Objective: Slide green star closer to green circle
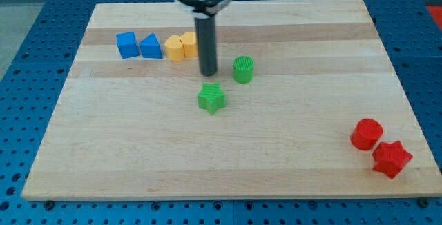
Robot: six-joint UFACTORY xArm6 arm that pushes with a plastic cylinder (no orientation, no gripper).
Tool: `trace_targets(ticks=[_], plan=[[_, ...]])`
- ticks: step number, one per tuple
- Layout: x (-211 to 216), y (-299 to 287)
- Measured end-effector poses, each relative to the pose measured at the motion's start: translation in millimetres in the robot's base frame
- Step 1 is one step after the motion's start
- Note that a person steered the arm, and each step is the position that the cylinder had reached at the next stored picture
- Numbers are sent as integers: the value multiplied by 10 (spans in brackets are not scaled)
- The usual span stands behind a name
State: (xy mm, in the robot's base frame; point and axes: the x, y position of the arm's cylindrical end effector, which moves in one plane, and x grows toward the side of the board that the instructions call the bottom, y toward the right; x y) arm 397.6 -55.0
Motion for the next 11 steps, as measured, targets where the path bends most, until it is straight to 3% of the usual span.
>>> trace_targets(ticks=[2,3,4,5,6,8,11], plan=[[419,-525],[934,-347],[1015,-76],[989,254],[617,439],[554,450],[63,450]])
